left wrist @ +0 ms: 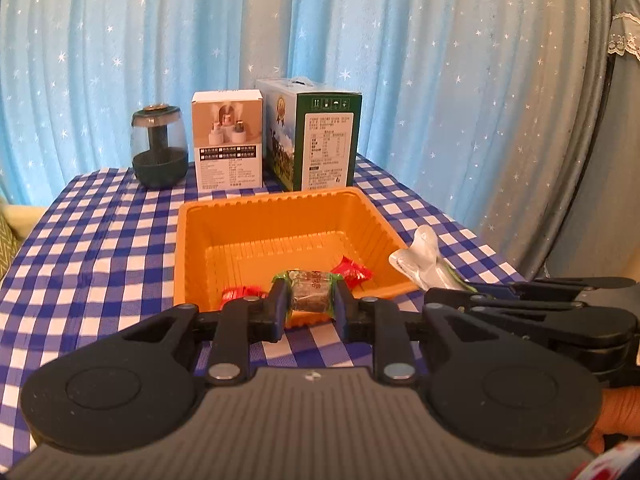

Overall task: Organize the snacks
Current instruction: 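Carry the pouch and green-wrapped cake over the orange tray, then release the green cake with the left tool while the right tool drops the pouch, then move both open tools back toward the remaining red candy and cake, then grasp the red candy with the left tool while the right tool grasps the clear cake, then carry the red candy and clear cake over the orange tray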

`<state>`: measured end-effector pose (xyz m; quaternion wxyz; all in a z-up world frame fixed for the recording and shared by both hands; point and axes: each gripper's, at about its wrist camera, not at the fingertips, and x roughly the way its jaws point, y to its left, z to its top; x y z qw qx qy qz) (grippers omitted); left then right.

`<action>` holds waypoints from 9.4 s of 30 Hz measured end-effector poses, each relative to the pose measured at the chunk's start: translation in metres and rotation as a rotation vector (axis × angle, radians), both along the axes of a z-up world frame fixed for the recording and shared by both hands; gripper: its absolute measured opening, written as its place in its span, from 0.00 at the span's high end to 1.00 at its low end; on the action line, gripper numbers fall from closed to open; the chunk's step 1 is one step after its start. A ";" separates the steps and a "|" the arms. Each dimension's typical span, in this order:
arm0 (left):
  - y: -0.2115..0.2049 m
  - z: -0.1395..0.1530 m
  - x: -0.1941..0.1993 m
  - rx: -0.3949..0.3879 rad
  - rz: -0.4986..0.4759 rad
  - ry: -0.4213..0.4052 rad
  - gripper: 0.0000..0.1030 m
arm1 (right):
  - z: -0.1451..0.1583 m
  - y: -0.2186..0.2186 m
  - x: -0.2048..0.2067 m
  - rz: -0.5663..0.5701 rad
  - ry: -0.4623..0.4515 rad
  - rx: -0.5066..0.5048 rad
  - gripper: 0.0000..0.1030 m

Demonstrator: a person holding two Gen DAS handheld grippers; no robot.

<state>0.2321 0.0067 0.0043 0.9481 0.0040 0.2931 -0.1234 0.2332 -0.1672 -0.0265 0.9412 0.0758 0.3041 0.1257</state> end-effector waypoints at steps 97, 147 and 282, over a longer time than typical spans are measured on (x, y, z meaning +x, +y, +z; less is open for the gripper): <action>0.045 -0.052 0.153 -0.013 0.107 0.103 0.43 | -0.022 0.011 0.169 -0.034 0.042 0.157 0.42; 0.074 -0.013 0.004 0.038 0.060 0.068 0.22 | -0.004 -0.004 0.037 0.088 0.052 0.093 0.42; 0.015 -0.065 -0.008 -0.003 0.005 0.188 0.81 | -0.046 0.038 0.013 0.297 0.149 -0.154 0.63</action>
